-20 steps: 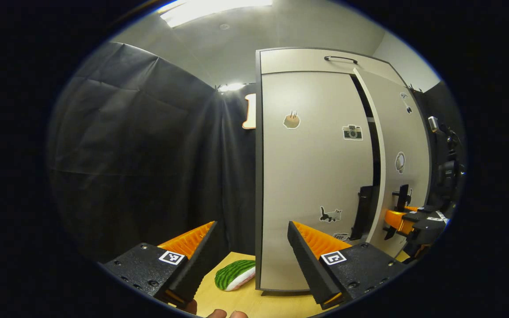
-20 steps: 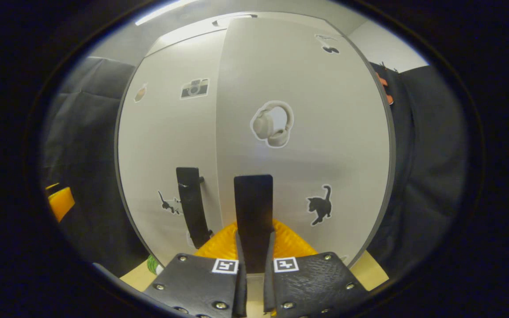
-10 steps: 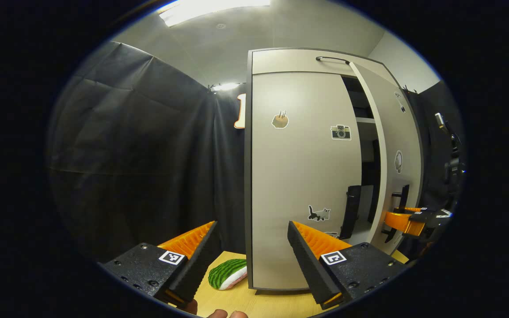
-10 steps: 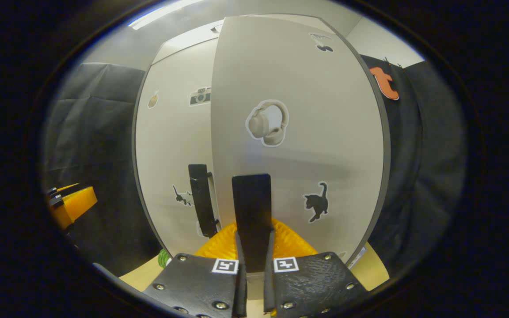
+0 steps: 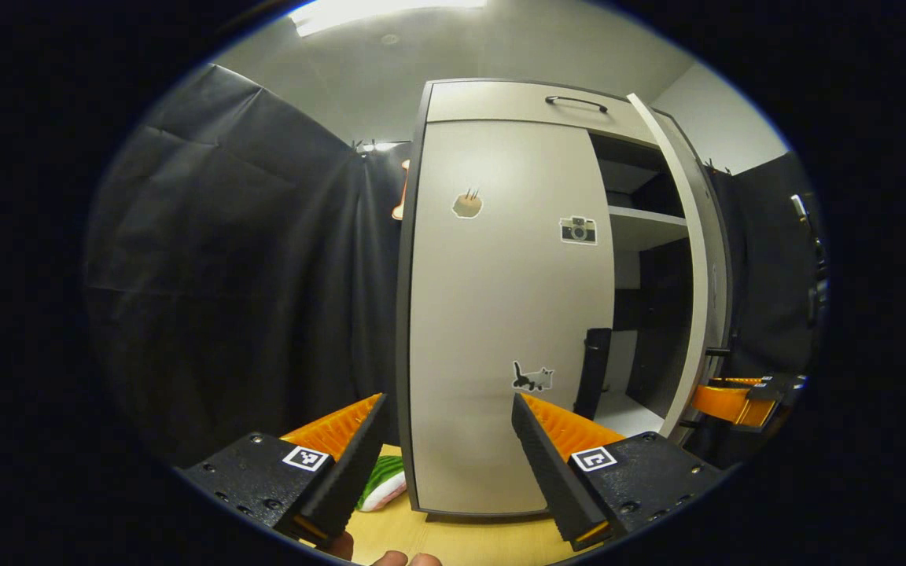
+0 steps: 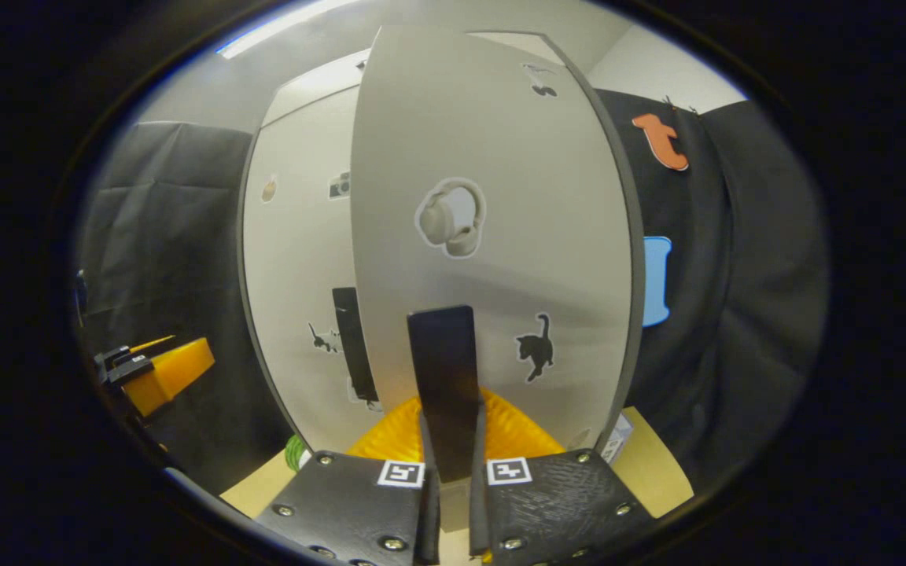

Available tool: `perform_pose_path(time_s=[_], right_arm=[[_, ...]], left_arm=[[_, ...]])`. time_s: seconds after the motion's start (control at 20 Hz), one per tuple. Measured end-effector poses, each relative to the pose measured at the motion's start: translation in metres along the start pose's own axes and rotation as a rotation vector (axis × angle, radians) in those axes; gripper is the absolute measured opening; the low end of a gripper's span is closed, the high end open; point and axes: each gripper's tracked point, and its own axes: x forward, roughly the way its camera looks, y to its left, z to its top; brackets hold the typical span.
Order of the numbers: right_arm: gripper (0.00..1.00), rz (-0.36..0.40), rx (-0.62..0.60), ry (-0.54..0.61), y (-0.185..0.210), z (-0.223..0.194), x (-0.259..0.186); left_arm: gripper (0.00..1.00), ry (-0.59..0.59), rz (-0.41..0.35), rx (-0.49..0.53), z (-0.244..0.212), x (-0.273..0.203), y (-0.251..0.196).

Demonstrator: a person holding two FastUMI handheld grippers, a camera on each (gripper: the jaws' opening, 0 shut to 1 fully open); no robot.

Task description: Open the right door of the double-door shoe cabinet with the right hand, and open the left door with the left hand.

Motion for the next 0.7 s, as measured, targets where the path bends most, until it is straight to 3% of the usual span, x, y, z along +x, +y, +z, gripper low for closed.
perform_pose_path(time_s=[0.55,0.7], right_arm=[[0.14,-0.177,-0.006,-0.041,-0.033,0.000,-0.026],[0.13,-0.211,-0.005,-0.047,-0.040,0.000,-0.031]], left_arm=[[0.99,0.010,-0.099,0.006,-0.004,-0.002,-0.031],[0.96,0.018,-0.121,0.002,-0.007,-0.003,-0.038]])
